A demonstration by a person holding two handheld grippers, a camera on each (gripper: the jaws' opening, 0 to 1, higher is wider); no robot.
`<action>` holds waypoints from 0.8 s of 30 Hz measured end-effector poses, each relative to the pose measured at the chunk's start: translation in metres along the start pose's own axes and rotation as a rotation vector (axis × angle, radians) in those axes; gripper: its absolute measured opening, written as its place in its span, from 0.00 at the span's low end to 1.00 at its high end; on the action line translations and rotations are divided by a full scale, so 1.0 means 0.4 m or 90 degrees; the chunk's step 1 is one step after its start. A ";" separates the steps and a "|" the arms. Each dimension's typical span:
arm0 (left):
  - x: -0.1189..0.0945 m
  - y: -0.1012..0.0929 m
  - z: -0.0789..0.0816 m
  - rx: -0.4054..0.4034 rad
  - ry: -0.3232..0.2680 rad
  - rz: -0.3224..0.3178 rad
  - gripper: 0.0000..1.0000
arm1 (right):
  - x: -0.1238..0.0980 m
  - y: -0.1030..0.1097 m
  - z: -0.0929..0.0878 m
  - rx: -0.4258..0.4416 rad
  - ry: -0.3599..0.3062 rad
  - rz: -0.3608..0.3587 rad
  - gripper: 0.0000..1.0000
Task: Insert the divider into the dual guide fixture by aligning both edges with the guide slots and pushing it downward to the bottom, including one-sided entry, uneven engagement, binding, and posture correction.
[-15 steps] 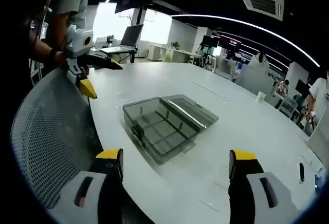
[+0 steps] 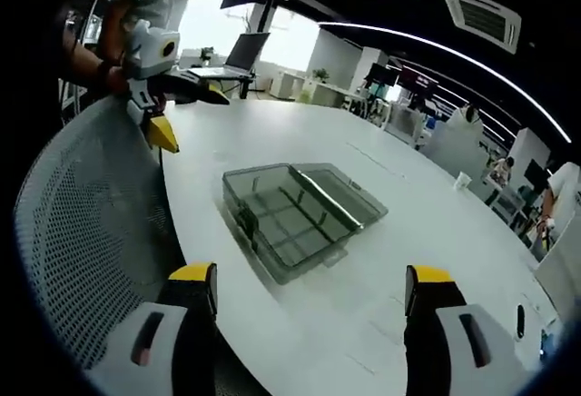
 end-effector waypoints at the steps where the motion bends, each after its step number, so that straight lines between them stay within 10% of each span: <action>1: 0.003 -0.004 -0.004 0.009 0.011 -0.007 0.99 | 0.000 0.000 -0.001 0.002 0.001 0.000 0.84; 24: 0.008 0.002 -0.012 0.025 0.032 -0.007 0.97 | 0.004 0.001 -0.004 -0.002 0.009 0.013 0.81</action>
Point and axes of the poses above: the point that each gripper's makers call its tool centre point, and the gripper's own axes: x roughly forward along the fingers, y roughly to its left, z roughly out of its top, the point moved 8 cm from there along -x, roughly backward along the fingers, and after that the axes turned 1 degree about -y, right-handed, at the moved point
